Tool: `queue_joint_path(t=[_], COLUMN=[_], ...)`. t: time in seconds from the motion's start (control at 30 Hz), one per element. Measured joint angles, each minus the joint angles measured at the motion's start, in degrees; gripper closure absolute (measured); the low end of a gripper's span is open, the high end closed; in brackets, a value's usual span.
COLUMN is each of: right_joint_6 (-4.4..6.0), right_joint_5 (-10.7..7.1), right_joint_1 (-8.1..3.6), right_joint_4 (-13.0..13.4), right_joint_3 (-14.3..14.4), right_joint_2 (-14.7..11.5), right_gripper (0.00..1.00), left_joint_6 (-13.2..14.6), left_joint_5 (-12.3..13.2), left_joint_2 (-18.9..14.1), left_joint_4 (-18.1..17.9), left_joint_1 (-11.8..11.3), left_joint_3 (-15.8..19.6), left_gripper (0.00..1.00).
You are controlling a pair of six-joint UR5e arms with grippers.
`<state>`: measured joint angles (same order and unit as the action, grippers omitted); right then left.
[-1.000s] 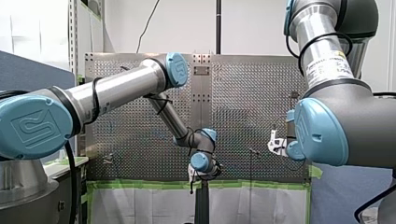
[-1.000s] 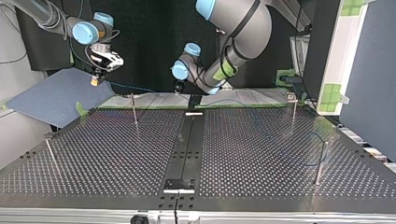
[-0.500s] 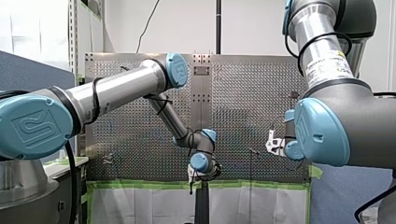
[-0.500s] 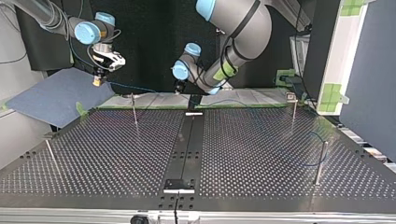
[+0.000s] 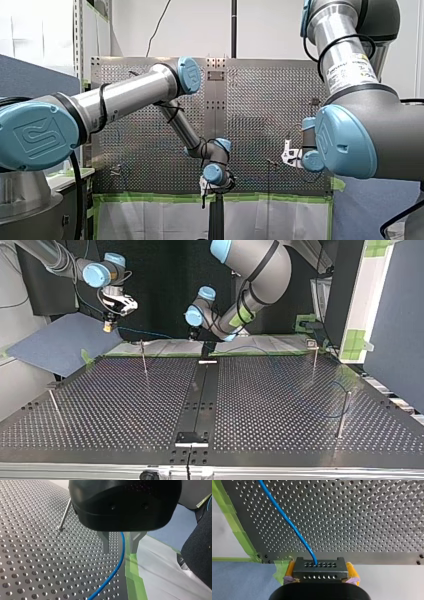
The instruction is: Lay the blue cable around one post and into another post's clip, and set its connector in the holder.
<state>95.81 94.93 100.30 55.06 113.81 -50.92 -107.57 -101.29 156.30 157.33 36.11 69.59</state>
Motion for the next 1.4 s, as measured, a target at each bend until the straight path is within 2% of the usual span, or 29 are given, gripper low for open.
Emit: queue_joint_path(t=[0.4, 0.73, 0.77, 1.0, 1.4], right_joint_6=[-0.2, -0.57, -0.56, -0.38, -0.3], right_joint_5=[-0.08, -0.29, -0.3, -0.5, -0.85], right_joint_1=[0.63, 1.21, 1.24, 1.28, 1.16], right_joint_4=[0.3, 0.7, 0.7, 0.9, 0.8], right_joint_3=[0.0, 0.0, 0.0, 0.0, 0.0], right_joint_2=[-0.1, -0.2, -0.2, -0.2, -0.2], right_gripper=[1.0, 1.0, 1.0, 1.0, 1.0], left_joint_6=[0.1, 0.5, 0.5, 0.4, 1.2], left_joint_5=[-0.4, -1.6, -1.7, -2.0, -2.0], left_joint_2=[0.2, 2.5, 2.5, 2.6, 2.6], left_joint_4=[1.0, 2.0, 2.1, 2.8, 4.0], left_joint_1=[0.0, -0.3, -0.4, -0.8, -0.9], left_joint_3=[0.1, -0.7, -0.9, -2.3, -2.4], left_gripper=[0.62, 0.62, 0.58, 0.58, 0.61])
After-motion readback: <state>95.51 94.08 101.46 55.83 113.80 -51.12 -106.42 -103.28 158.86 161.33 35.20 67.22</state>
